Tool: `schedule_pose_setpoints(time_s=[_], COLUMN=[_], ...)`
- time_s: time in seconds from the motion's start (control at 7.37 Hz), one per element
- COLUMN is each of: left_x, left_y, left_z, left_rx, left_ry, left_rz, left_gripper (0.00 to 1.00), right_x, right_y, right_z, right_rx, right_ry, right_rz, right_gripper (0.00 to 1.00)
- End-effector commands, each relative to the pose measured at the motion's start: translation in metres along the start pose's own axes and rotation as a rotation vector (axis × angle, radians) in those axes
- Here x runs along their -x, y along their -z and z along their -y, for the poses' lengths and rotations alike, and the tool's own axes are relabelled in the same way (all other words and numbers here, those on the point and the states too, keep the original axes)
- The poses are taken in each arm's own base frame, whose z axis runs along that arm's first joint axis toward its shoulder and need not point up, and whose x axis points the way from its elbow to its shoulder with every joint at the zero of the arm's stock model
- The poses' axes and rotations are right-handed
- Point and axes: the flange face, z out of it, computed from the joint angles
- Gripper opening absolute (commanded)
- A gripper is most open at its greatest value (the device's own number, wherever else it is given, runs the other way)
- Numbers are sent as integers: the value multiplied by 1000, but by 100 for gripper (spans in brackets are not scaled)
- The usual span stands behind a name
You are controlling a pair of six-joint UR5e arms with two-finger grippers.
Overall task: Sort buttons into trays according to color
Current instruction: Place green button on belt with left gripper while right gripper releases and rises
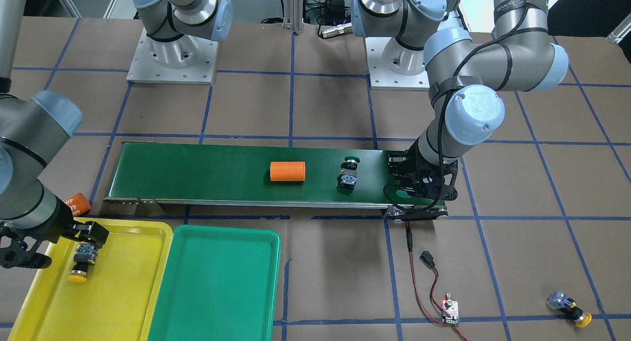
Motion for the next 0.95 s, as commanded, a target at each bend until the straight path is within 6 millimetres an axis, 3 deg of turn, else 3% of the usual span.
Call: schedule_pose_setpoints(time_s=[0.0,0.14,0.27,0.41,0.54,0.81], left_x=[-2,-4,-6,-6,-4,2], left_y=[-6,-19,-33,-21,1,29], left_z=[-1,-5,-14,-11,-5,5], left_rx=[-29,-2,19,-16,-49,-76], left_ry=[25,51,51,51,51,59], left_rz=[4,-5,-9,-7,-2,5], left_gripper=[82,95,95,100,100,100], right_x=[12,14,18,22,33,49], right_y=[97,145,179,194,229,228], right_z=[-58,-80,-113,-129,-158,-169], right_rx=[80,31,57,73,65,73], right_ry=[3,2,3,7,19,19], right_rz=[23,10,19,23,20,22], right_gripper=[100,100,100,100,100,100])
